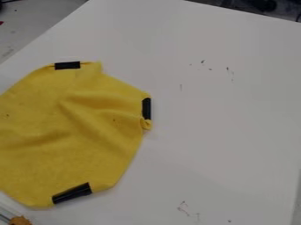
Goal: Pinched left corner
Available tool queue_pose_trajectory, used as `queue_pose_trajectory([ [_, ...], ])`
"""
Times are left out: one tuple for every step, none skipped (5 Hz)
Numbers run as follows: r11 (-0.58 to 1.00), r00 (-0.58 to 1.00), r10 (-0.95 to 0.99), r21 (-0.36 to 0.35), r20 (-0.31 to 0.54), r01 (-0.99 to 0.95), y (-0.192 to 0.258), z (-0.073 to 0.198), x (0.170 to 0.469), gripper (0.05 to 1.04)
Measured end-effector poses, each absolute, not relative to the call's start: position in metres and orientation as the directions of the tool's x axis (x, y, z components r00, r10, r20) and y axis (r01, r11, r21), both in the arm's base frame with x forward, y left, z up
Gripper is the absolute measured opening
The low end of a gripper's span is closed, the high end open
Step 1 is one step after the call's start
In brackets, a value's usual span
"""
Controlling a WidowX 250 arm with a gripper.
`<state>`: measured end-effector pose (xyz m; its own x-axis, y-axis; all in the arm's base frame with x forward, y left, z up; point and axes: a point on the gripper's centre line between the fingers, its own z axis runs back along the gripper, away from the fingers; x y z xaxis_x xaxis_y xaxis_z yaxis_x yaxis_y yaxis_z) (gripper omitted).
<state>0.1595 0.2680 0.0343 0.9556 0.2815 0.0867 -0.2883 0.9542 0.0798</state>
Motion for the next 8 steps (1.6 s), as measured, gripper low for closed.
queue_pose_trajectory([
  [0.955,0.955,0.288,0.058,0.069,-0.292,0.264,0.027,0.158,1.001],
  [0.968,0.968,0.239,0.063,0.073,-0.244,0.245,0.032,0.167,1.001],
  [0.978,0.979,0.175,0.101,0.101,-0.185,0.220,0.053,0.185,1.001],
  [0.984,0.984,0.115,0.123,0.136,-0.132,0.188,0.071,0.199,1.001],
  [0.992,0.990,0.054,0.104,0.130,-0.068,0.150,0.077,0.215,1.001],
  [0.995,0.994,0.007,0.101,0.108,-0.018,0.125,0.091,0.237,1.001],
  [0.999,0.993,0.033,0.030,0.113,-0.036,0.109,0.090,0.254,1.001],
  [0.997,0.992,0.072,-0.028,0.099,-0.070,0.092,0.070,0.272,1.001],
])
